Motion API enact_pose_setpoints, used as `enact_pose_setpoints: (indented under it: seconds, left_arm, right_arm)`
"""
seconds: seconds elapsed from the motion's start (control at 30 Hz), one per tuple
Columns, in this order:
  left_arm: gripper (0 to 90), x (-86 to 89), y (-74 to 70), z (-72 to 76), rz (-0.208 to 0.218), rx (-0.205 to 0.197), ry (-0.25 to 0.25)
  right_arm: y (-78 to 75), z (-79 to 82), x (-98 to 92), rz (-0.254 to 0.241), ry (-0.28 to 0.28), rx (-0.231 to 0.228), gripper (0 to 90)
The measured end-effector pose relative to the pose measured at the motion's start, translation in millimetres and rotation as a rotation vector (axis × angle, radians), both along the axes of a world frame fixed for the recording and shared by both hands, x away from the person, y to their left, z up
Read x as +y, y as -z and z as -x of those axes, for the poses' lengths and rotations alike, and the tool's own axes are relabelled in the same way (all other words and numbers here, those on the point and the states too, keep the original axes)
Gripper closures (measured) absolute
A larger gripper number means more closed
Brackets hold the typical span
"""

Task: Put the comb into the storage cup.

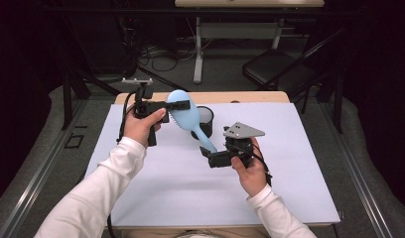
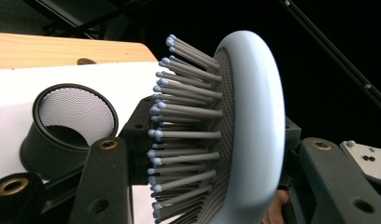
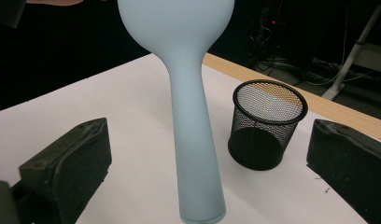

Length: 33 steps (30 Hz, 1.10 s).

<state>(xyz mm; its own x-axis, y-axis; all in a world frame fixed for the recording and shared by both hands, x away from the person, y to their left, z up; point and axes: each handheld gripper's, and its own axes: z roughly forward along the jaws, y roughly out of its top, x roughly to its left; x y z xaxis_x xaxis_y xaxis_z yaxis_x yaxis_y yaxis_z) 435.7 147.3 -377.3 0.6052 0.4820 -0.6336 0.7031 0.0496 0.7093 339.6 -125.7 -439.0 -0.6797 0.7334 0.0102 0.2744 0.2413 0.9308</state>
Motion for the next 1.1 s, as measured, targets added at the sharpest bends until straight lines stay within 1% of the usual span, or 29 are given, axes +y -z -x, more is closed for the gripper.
enact_pose_setpoints:
  seconds: [0.1, 0.17, 0.33, 0.5, 0.53, 0.9, 1.0, 1.1]
  left_arm:
    - [49.2, 0.3, -0.1, -1.3, -0.004, -0.019, -0.009]
    - [49.2, 0.3, -0.2, -2.3, -0.001, -0.019, -0.015]
    - [49.1, -0.3, -0.8, -4.7, -0.026, -0.035, -0.024]
    - [49.1, -1.5, -1.9, -6.5, -0.041, -0.054, -0.038]
    - [49.1, -1.4, -2.3, -7.2, -0.045, -0.063, -0.039]
    - [49.1, 0.5, -9.3, -14.6, -0.052, -0.079, -0.071]
    - [49.1, 0.1, -11.1, -16.2, -0.048, -0.081, -0.073]
    - [49.1, -0.7, -13.6, -17.3, -0.052, -0.087, -0.075]
  right_arm:
    - [1.1, 0.4, -2.5, 0.002, 0.007, 0.001, 0.0]
    - [1.9, 0.8, -4.7, 0.005, 0.008, 0.004, 0.0]
    - [4.0, 1.4, -10.2, 0.006, 0.022, 0.009, 0.0]
    - [7.7, 1.9, -15.5, 0.015, 0.029, 0.011, 0.0]
    - [8.4, 2.2, -16.3, 0.015, 0.032, 0.015, 0.0]
    - [14.4, 3.3, -23.6, 0.009, 0.042, 0.017, 0.0]
    - [16.4, 3.4, -24.7, 0.006, 0.042, 0.023, 0.0]
    - [18.1, 2.8, -25.6, 0.011, 0.044, 0.02, 0.0]
